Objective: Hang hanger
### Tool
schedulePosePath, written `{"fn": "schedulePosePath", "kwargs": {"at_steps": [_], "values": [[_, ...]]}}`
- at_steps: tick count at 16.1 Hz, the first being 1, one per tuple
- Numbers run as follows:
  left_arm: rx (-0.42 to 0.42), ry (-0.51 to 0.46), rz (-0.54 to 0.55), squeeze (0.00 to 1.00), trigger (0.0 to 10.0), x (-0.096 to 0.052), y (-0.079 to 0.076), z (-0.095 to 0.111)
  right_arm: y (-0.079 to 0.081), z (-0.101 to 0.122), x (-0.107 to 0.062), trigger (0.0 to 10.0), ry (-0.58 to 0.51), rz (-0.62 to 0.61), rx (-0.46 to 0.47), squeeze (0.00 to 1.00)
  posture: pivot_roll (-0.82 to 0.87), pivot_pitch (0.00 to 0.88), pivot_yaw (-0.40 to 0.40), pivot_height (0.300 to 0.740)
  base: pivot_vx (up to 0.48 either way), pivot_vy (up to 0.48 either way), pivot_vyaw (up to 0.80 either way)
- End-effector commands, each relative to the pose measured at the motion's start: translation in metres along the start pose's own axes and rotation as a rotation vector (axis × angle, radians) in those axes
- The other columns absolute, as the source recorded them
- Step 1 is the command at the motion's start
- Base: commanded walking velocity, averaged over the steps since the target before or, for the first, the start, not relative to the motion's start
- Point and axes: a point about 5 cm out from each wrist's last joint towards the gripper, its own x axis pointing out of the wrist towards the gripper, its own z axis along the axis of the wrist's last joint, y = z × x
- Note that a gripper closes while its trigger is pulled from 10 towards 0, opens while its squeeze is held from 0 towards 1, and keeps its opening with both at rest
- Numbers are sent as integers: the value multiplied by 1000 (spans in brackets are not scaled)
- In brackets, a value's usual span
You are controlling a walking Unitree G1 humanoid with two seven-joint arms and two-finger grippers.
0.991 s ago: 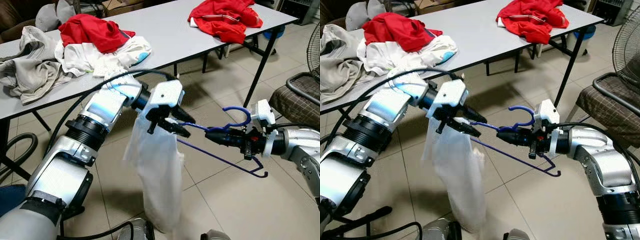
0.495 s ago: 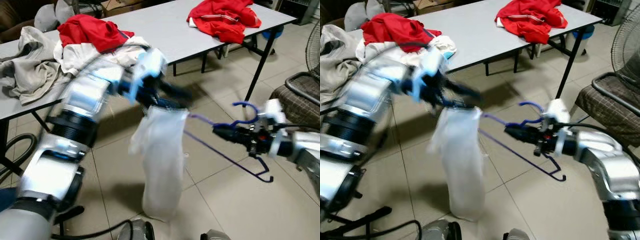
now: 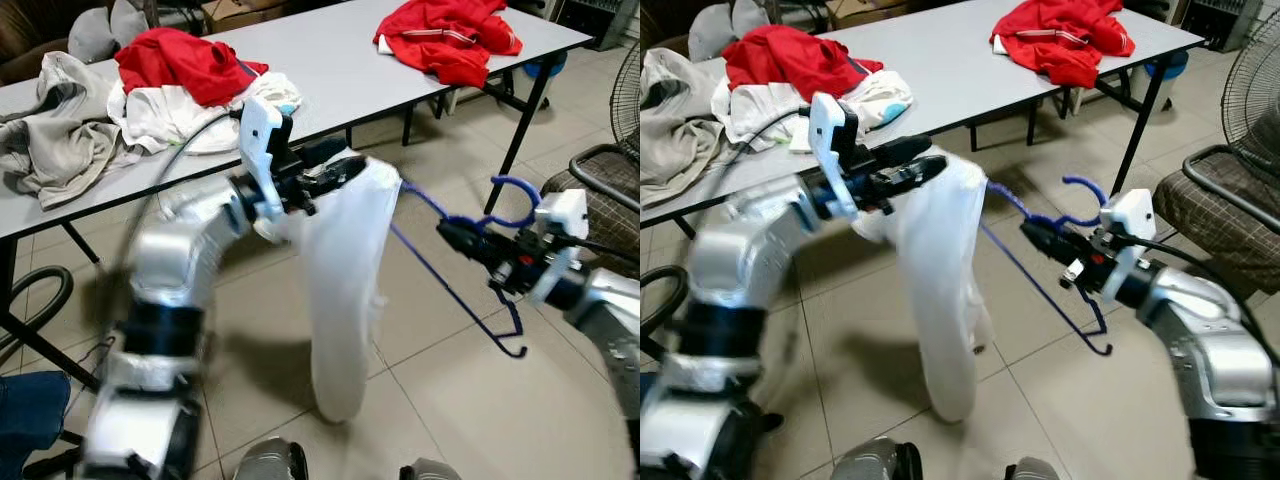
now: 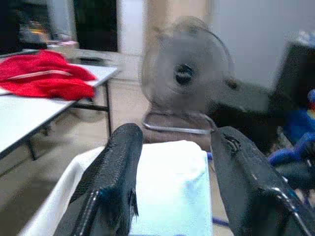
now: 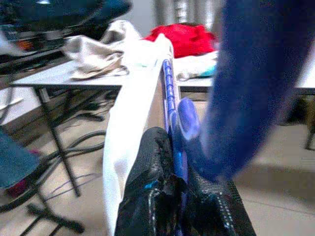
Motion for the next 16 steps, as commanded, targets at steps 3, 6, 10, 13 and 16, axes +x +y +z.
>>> {"fn": "schedulePosePath", "kwargs": {"at_steps": [3, 6, 10, 13, 16], "values": [[-21, -18, 164, 1000, 10000, 1, 0, 2, -4, 14, 19, 0, -61, -124, -83, 0, -189, 0, 89, 740, 0, 0, 0], [18, 29, 93, 878, 10000, 14, -17, -2, 2, 14, 42, 0, -46, -169, -106, 0, -189, 0, 96, 740, 0, 0, 0], [9, 59, 113, 0, 10000, 27, -22, -9, 14, 20, 57, 0, -62, -119, -116, 0, -197, 0, 110, 740, 0, 0, 0], [56, 77, 162, 0, 10000, 32, -19, -12, 16, 22, 60, 0, -71, -110, -117, 0, -201, 0, 115, 740, 0, 0, 0], [111, 76, 250, 0, 10000, 33, -8, -11, 23, 24, 63, 0, -77, -67, -114, 0, -207, 0, 119, 740, 0, 0, 0]]}}
